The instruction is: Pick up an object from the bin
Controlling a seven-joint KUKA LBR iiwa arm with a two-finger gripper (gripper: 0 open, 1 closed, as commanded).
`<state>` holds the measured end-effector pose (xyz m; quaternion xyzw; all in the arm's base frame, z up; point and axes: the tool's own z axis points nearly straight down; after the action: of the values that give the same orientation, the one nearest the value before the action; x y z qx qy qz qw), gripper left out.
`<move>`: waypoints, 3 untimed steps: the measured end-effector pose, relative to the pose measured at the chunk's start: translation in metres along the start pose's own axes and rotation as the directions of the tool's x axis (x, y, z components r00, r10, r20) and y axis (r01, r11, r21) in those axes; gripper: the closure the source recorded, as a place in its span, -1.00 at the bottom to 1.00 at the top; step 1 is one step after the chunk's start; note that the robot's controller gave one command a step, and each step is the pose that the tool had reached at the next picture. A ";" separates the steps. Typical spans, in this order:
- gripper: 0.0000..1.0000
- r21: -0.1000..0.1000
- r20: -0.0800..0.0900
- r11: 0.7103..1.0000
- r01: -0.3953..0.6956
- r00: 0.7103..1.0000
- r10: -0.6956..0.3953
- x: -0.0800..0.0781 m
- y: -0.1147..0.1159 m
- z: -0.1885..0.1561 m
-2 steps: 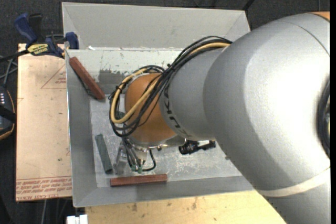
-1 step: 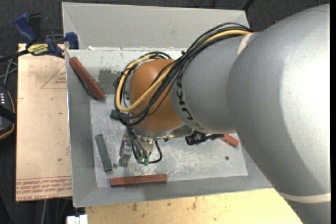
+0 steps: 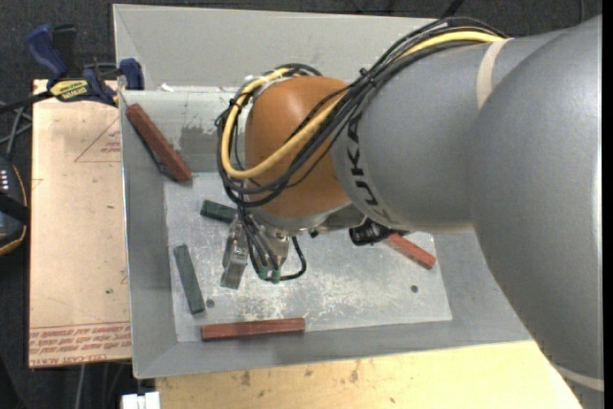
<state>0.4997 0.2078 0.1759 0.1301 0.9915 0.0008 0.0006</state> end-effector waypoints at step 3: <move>-1.00 -0.003 0.000 0.920 -0.393 0.920 0.393 -0.054 -0.016 0.041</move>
Offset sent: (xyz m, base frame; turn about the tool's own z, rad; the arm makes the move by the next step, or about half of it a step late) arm 0.0000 0.0000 0.0000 0.0000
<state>0.5478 0.1783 0.1349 0.3262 0.9453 0.0022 0.0008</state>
